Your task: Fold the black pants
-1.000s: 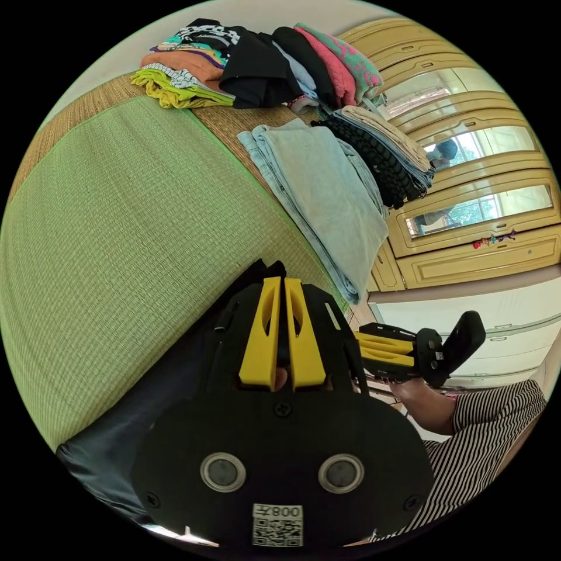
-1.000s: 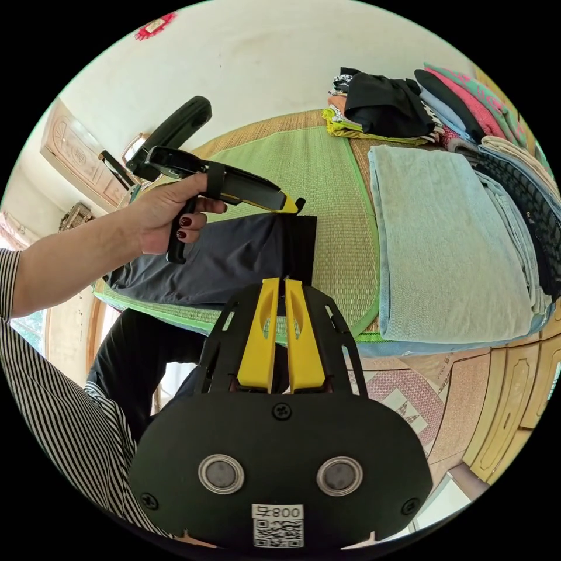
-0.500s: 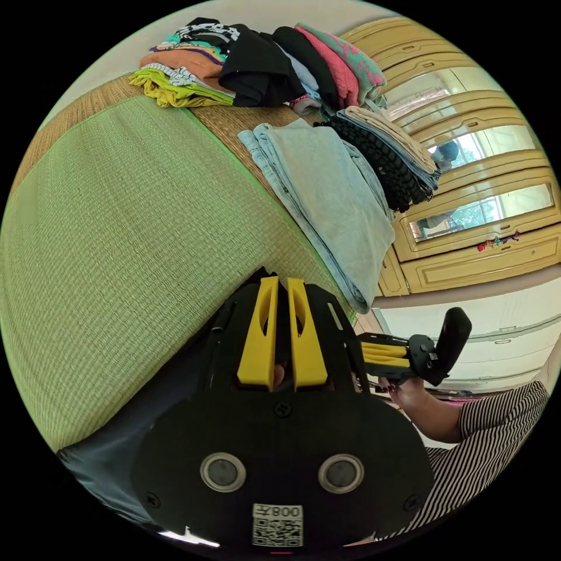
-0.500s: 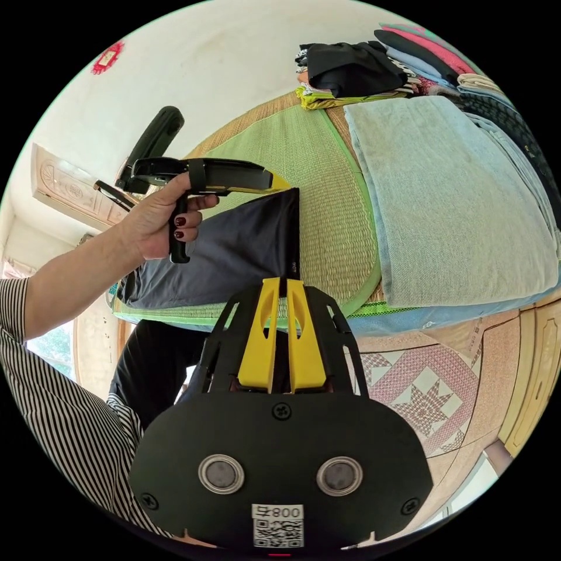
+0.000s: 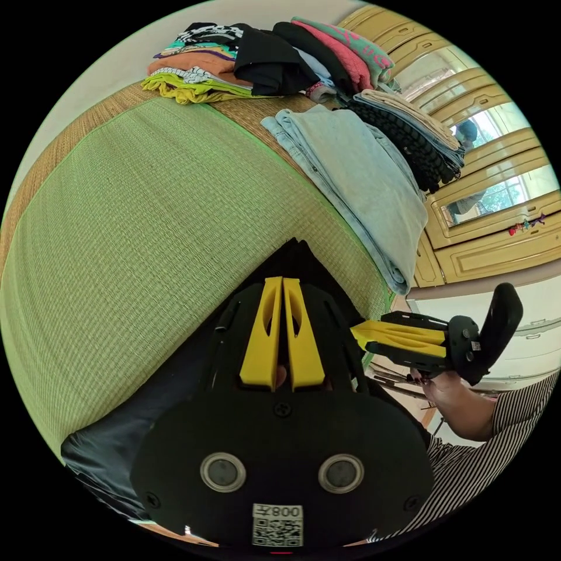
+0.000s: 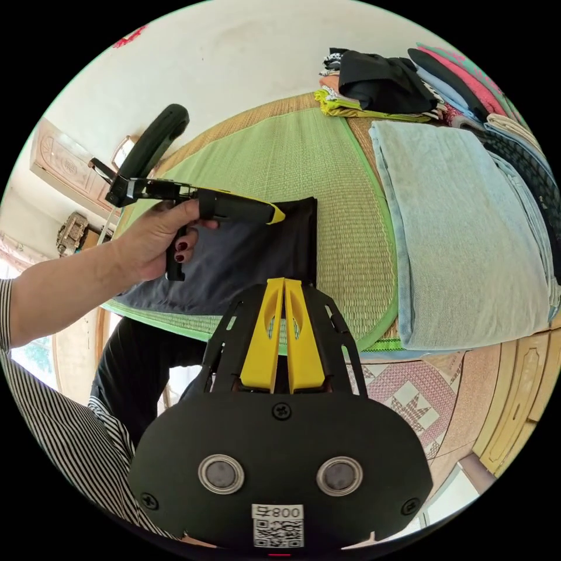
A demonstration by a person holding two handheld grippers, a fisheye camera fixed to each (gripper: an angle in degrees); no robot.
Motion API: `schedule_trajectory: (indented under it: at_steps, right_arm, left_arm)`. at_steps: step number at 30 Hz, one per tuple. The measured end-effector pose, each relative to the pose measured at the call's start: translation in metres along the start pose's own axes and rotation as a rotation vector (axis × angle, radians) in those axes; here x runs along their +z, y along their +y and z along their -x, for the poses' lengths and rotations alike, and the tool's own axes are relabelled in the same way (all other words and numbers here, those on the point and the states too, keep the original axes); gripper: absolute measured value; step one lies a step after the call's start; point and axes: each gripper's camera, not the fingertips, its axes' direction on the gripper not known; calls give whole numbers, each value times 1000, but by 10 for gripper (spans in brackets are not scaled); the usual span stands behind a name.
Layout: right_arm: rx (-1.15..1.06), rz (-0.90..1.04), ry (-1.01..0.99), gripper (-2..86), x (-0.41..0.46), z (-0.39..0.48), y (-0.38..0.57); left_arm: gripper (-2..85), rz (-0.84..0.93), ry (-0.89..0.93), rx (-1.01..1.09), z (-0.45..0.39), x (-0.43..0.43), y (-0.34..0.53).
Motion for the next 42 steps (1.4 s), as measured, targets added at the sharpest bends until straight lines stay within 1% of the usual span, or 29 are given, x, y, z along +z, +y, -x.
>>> schedule_trajectory:
  at_steps: [2, 5, 10, 13, 15, 17, 19, 21, 23, 24, 25, 29, 31, 35, 39, 42]
  right_arm:
    - [16, -4, -18, 0, -1, 0, 0]
    - [23, 1, -30, 0, -1, 2, -2]
    - [3, -38, -5, 0, -13, 14, -13]
    - [-22, -56, -3, 0, -13, 22, -29]
    - [-49, -44, 6, 0, -7, 27, -42]
    - [-79, -33, 26, 0, 1, 35, -55]
    - [-123, -18, 61, 0, 12, 46, -72]
    - [-153, 14, 113, 0, 27, 53, -81]
    - [-171, 90, 163, 0, 46, 57, -86]
    - [-177, 59, 169, 1, 46, 60, -86]
    - [-177, 70, 172, 1, 47, 62, -87]
    - [-166, 39, 109, 1, 41, 65, -92]
    - [-184, 23, 137, 1, 43, 72, -100]
    - [-191, 75, 176, 1, 65, 73, -113]
    - [-172, 57, 148, 1, 61, 73, -118]
    - [-190, 28, 117, 1, 56, 81, -116]
  left_arm:
    - [2, -31, -17, 8, -1, -7, 5]
    - [1, 4, -25, 16, 3, -6, 12]
    - [1, -85, 11, -14, 11, -32, 32]
    - [2, -118, 8, -13, 15, -52, 56]
    - [1, -119, -31, -37, 22, -61, 79]
    - [1, -103, -85, -75, 30, -61, 95]
    - [1, -58, -102, -119, 42, -57, 107]
    - [1, -84, -53, -135, 51, -59, 119]
    - [1, -86, -52, -143, 53, -64, 125]
    - [1, -97, -72, -144, 53, -71, 130]
    - [1, -105, -89, -144, 53, -75, 134]
    - [1, -161, -112, -174, 64, -96, 167]
    - [1, -145, -111, -202, 74, -98, 179]
    - [1, -150, -86, -234, 89, -108, 204]
    - [1, -193, -150, -240, 99, -138, 239]
    - [2, -185, -197, -282, 116, -149, 266]
